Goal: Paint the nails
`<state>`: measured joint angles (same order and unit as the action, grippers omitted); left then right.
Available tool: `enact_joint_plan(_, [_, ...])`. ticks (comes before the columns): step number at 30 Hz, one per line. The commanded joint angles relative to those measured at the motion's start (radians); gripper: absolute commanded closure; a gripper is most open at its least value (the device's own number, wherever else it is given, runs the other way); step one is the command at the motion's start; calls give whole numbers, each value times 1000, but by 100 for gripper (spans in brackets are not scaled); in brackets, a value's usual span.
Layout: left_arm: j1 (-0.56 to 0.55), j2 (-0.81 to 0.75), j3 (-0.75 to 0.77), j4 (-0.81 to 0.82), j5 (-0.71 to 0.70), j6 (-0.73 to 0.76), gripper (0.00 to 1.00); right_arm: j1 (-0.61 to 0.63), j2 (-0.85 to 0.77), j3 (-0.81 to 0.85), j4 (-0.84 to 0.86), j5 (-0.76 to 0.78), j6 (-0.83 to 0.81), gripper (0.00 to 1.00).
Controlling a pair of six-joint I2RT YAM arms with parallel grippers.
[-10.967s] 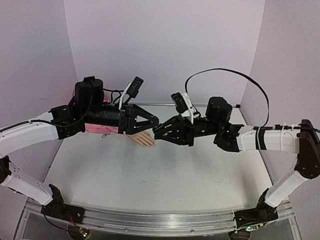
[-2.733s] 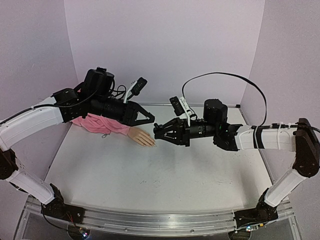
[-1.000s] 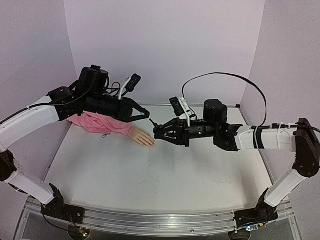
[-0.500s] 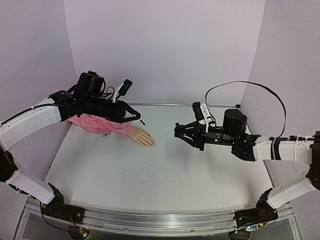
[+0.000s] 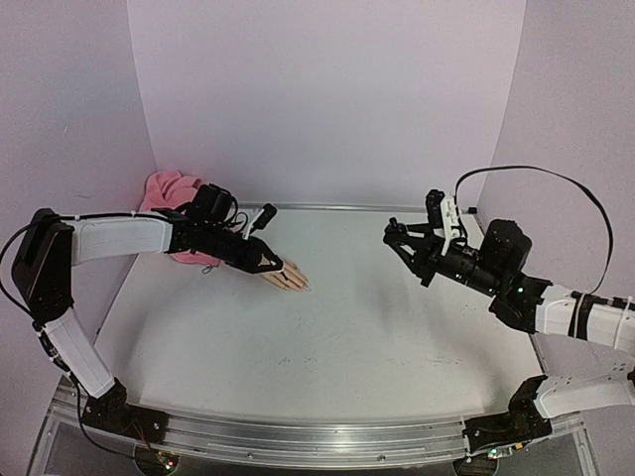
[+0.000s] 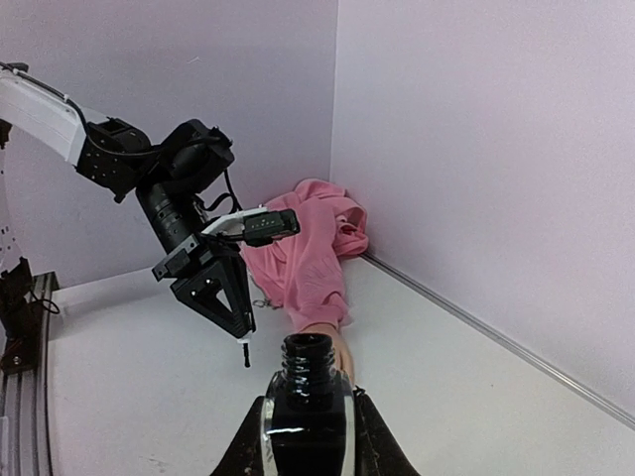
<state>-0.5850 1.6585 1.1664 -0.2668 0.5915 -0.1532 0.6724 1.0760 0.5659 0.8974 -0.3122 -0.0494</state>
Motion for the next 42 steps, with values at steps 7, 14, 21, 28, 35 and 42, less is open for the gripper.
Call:
enact_joint_plan(7, [14,136,2,200,-56,139,100,-46,29,17,52,35,-47,100])
enact_joint_plan(14, [33,225,51,216,-60,152,100,-58,61,23,55,35,-51,100])
enact_joint_plan(21, [36,253,64,219,-105,179,100,-69,80,26,55,25,-51,100])
enact_joint_plan(28, [36,264,65,240,-117,175,100,-74,93,30,55,19,-50,100])
enact_joint_plan(35, [37,274,69,257,-128,180,100,-77,93,28,55,16,-47,100])
enact_joint_plan(42, [36,286,73,262,-129,182,100,-77,91,26,55,14,-47,100])
